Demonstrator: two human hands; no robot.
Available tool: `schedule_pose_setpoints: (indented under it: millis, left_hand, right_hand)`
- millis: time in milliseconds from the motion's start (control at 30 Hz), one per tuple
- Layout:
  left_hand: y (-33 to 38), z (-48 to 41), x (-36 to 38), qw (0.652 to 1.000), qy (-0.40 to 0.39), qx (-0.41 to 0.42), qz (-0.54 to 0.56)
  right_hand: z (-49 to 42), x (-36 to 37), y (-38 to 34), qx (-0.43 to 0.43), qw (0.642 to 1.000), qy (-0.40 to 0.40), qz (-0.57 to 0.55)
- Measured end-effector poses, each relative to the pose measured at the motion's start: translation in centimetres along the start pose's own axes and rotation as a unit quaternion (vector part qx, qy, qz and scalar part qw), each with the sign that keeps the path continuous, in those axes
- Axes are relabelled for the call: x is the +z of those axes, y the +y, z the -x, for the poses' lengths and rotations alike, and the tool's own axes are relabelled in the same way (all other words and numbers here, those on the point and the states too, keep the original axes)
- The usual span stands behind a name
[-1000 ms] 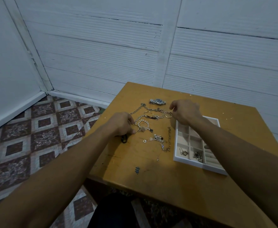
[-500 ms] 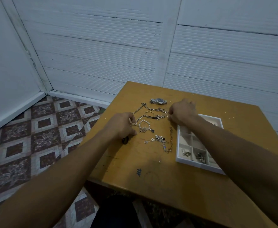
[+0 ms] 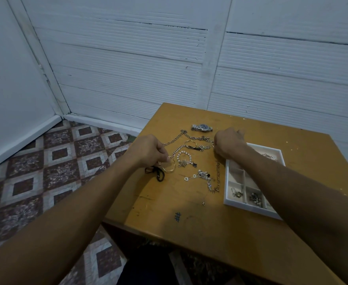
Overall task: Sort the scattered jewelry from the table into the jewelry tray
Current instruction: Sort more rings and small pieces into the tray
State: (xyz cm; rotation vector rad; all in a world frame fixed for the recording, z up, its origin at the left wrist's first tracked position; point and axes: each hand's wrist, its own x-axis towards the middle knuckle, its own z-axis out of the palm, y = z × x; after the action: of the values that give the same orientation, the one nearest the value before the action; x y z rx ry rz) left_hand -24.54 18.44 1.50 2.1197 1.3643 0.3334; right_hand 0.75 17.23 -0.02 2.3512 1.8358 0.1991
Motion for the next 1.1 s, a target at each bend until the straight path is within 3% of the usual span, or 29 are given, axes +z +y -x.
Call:
schedule_pose_setpoints:
  millis: [267,667,867,1100]
  left_hand:
    - [0.1,0.3,-0.1,1.0,-0.001,-0.01,0.017]
    - [0.9,0.3,-0.1,0.996,0.001,-0.029,0.08]
    - [1.8,0.2,0.7,0.996,0.0,-0.027,0.079]
    - [2.6,0.6,1.2,0.998,-0.004,-0.014,0.055]
  right_hand:
    - [0.9,-0.3,0.4,-0.075,0.996,-0.04,0.024]
    - [1.5,-1.5,2.3,-0.06,0.989,0.049,-0.122]
    - [3.0,-1.9,2.6,-0.044,0.945,0.104,-0.307]
    - [4.2,-1.6,2.7,-0.039,0.926,0.127,-0.354]
